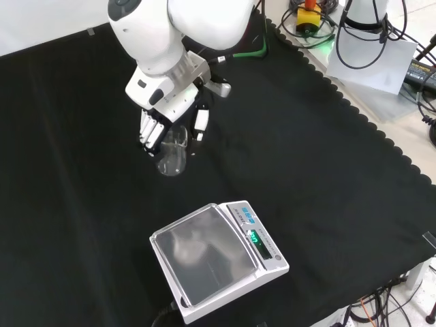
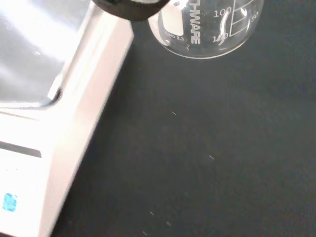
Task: Put the beaker on the electronic balance.
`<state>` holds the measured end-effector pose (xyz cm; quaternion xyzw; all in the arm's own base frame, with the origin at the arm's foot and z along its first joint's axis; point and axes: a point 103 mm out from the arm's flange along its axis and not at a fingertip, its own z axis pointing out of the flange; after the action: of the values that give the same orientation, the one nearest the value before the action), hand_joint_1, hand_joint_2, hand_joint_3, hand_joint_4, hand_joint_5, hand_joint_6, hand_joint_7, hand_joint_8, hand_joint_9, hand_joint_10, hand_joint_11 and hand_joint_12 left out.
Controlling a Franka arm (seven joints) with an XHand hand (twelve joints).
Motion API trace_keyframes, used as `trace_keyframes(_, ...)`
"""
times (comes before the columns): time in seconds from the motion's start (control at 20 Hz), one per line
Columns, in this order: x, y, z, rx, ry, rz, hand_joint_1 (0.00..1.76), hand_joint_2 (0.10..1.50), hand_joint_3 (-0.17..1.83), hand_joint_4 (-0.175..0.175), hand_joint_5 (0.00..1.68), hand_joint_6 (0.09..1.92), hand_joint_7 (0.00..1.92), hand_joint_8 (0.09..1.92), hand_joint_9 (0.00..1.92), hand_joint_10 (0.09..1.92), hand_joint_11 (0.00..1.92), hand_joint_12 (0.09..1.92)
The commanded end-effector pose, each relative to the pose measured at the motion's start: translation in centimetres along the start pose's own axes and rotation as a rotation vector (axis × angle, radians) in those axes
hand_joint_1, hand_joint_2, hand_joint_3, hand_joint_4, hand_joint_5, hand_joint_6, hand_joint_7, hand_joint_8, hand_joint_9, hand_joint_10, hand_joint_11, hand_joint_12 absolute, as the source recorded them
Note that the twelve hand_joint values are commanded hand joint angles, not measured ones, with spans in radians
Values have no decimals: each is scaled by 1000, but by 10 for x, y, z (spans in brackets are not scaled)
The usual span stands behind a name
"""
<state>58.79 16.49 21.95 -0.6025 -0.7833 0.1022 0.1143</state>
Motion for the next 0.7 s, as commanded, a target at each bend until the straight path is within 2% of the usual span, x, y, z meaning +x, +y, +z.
trace_keyframes(0.05,65,26,-12,20,-21,-74,1207,1195,-175,-75,479,1540,559,1495,814,1341,866,1225)
trace_keyframes(0.45,104,52,0,53,-36,-126,1208,1195,-175,-75,485,1540,560,1497,818,1344,867,1224)
trace_keyframes(0.7,118,65,9,73,-40,-149,1208,1196,-175,-75,487,1539,560,1498,819,1345,867,1224)
